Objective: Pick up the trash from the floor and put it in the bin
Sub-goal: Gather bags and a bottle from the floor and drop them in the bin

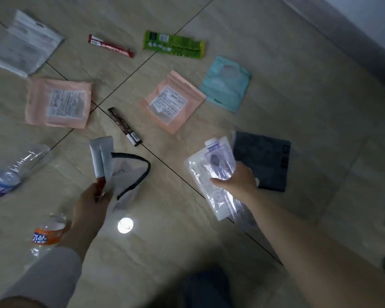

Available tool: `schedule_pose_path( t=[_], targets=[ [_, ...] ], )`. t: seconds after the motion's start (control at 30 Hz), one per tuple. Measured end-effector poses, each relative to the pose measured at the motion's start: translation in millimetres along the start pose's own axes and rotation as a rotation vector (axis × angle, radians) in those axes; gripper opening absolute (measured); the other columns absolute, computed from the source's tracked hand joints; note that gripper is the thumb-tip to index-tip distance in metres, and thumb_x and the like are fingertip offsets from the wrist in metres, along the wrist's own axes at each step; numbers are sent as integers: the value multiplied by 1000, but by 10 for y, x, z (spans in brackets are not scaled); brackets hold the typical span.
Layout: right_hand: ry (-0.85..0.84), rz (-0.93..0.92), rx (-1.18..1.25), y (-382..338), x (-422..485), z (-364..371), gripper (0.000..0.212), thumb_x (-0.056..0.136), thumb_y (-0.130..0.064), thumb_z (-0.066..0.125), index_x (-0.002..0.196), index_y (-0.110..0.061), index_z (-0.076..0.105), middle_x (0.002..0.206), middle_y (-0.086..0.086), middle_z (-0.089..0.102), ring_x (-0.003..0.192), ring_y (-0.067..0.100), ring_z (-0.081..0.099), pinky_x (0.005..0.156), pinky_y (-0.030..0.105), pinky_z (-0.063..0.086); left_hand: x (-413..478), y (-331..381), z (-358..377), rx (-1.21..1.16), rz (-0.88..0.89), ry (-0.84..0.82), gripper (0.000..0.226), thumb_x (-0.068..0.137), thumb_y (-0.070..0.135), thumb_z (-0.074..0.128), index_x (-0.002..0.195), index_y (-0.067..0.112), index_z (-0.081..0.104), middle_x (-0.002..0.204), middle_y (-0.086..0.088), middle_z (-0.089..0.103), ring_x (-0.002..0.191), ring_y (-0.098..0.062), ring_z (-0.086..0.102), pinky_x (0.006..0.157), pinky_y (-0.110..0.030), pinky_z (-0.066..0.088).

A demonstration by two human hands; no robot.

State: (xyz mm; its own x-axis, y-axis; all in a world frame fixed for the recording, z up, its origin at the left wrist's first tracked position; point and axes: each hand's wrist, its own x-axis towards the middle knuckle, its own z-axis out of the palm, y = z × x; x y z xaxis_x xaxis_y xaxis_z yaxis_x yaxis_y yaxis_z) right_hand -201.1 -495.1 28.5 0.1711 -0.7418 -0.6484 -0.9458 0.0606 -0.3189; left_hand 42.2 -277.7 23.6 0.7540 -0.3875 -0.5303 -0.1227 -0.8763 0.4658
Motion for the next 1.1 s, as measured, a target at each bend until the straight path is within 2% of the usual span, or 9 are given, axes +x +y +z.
schedule_pose_path(
  t=[0.07, 0.27, 0.43, 0.5, 0.6, 0.73, 0.9, 1.03, 1.1],
  targets=[
    [-37, 63, 68, 232, -142, -278, 91, 61, -51, 78, 133, -8, 41, 134, 10, 51, 124, 29, 48, 99, 40, 45, -210, 201, -85, 7, 14, -4, 35, 91, 25, 53, 122, 11, 55, 76, -4, 54, 59, -14, 42, 54, -29, 33],
    [-106, 130, 79, 635, -259, -1040, 80, 58, -39, 85, 121, -8, 46, 119, 9, 57, 102, 24, 57, 78, 30, 46, -509, 843, -175, 77, 31, -156, 23, 89, 27, 56, 93, 5, 60, 80, -17, 60, 74, -29, 50, 60, -35, 33],
    [-172, 67, 146, 698, -97, -1424, 71, 54, -31, 85, 112, -6, 54, 111, 10, 62, 99, 25, 62, 86, 43, 54, -444, 1488, -18, -21, 102, -144, 29, 83, 33, 64, 82, 5, 58, 73, -13, 59, 70, -27, 53, 58, -31, 39],
    [-179, 54, 112, 693, 27, -1460, 67, 55, -31, 85, 109, -6, 54, 107, 8, 61, 98, 24, 61, 86, 39, 53, -360, 1702, 80, -111, 104, -161, 29, 80, 28, 68, 86, 4, 53, 76, -12, 57, 69, -26, 51, 58, -31, 40],
    [-199, -3, -82, 673, 277, -1468, 59, 54, -38, 84, 94, -9, 51, 97, 6, 54, 91, 22, 56, 69, 26, 42, -160, 1885, 247, -166, 60, -257, 31, 79, 20, 70, 100, 8, 51, 94, -12, 61, 83, -29, 57, 70, -39, 45],
    [-276, -140, -397, 625, 727, -1311, 89, 56, -46, 81, 124, -3, 43, 137, 13, 34, 128, 29, 33, 99, 30, 32, 159, 1900, 452, -122, 43, -366, 40, 68, 37, 59, 92, 6, 63, 86, -16, 63, 80, -27, 56, 70, -37, 43],
    [-358, -259, -598, 617, 1321, -1029, 79, 61, -52, 76, 118, -8, 43, 149, 12, 9, 141, 33, 5, 111, 42, 28, 580, 1776, 793, -58, 16, -455, 31, 64, 33, 53, 85, 10, 59, 83, -20, 62, 75, -23, 52, 66, -32, 38],
    [-314, -387, -662, 752, 1708, -821, 72, 56, -48, 78, 111, -13, 47, 151, 11, 9, 138, 32, 18, 107, 42, 31, 927, 1677, 1070, -14, 43, -473, 24, 73, 32, 61, 85, 12, 62, 77, -7, 61, 74, -24, 54, 58, -28, 38],
    [-226, -451, -644, 848, 1776, -728, 69, 52, -45, 79, 106, -10, 53, 144, 14, 26, 128, 35, 34, 101, 43, 35, 1015, 1683, 1161, 4, 78, -419, 16, 77, 30, 63, 69, 18, 56, 68, -2, 54, 65, -20, 49, 54, -28, 33]
  ],
)
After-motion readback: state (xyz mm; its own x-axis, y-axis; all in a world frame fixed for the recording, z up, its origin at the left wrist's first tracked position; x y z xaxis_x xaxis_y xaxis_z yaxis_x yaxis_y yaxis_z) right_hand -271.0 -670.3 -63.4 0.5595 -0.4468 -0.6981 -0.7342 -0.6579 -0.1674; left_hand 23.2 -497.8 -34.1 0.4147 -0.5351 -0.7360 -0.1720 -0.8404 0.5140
